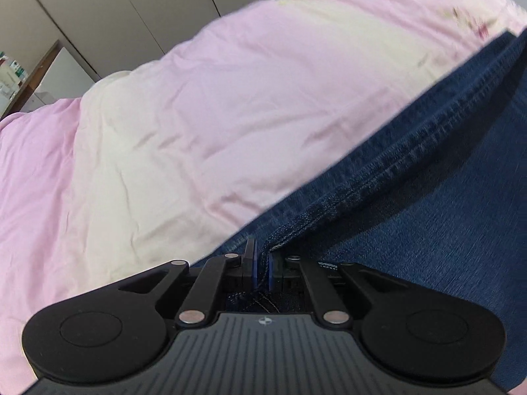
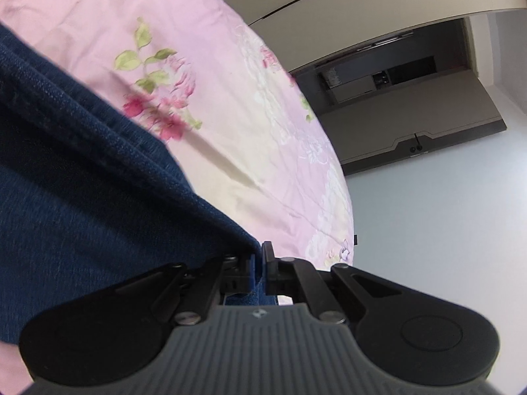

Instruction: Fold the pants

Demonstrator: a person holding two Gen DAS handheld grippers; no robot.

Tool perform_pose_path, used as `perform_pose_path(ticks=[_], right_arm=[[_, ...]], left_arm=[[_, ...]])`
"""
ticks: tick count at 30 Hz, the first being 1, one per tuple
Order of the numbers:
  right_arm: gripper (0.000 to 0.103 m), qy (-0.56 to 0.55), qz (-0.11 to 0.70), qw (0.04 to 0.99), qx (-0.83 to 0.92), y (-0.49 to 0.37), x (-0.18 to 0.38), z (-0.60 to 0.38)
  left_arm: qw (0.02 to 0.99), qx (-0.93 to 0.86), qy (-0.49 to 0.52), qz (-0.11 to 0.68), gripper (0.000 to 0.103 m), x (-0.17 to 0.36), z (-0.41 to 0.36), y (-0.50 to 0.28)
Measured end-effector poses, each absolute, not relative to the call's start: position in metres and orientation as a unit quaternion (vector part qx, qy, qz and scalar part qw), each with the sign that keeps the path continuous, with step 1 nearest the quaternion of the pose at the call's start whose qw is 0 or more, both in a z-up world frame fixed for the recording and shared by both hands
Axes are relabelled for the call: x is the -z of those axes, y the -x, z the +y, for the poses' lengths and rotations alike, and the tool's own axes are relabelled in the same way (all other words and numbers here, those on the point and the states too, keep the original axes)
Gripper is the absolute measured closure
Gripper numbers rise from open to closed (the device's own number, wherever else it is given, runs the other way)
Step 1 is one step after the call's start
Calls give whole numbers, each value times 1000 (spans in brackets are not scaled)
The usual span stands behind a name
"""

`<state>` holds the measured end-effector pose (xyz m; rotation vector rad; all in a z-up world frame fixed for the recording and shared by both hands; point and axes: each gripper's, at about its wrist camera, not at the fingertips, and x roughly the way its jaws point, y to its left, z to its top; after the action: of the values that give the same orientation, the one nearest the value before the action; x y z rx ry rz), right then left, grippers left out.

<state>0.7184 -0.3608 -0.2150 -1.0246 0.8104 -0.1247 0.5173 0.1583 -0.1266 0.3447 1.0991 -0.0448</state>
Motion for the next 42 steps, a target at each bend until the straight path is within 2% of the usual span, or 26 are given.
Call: perform_pose_path(ticks=[3,8,9,13,14,15,16,17,20,26,34,38,40,41,42], right_arm=[[103,441,389,806,72,-733,208,-363],[103,449,395,797,88,-750,228,-350],[103,451,395,795,91,-752,232,-348],[101,465,386,792,91,-750,243,-341],[80,457,387,796,85,-748,242,-341],[50,451,389,799,80,-746,240,-340],[40,454,381,801,83,-744,238,-339],[36,457,369,805,85,-740,235,-338],[35,437,358,821,77,-726,217,-336],[32,342,351,872,18,-660,178,-320],[34,266,392,877,-72,-564,187,-278],[34,243,401,879,-83,-541,193,-251],[34,226,410,879,-86,-534,193,-237],[34,225,412,879,-88,-530,193,-231],[34,228,412,877,-92,-526,192,-223]], left_arm=[[841,13,-168,513,96,124,158,-533],[828,-3,-153,539,95,157,160,-559],[827,-7,-154,541,86,163,160,-560],[829,-13,-166,535,70,169,160,-554],[831,-4,-162,532,50,164,161,-552],[833,-3,-157,530,21,159,163,-550],[839,-9,-154,522,14,152,165,-546],[845,-7,-153,512,14,144,168,-540],[854,-17,-127,505,15,120,182,-520],[876,-64,8,478,16,79,242,-439],[875,-129,104,456,17,96,319,-357],[855,-150,201,454,16,122,348,-347],[844,-143,238,459,22,137,357,-344],[838,-146,246,465,38,142,359,-343],[836,-146,250,466,64,145,360,-341]])
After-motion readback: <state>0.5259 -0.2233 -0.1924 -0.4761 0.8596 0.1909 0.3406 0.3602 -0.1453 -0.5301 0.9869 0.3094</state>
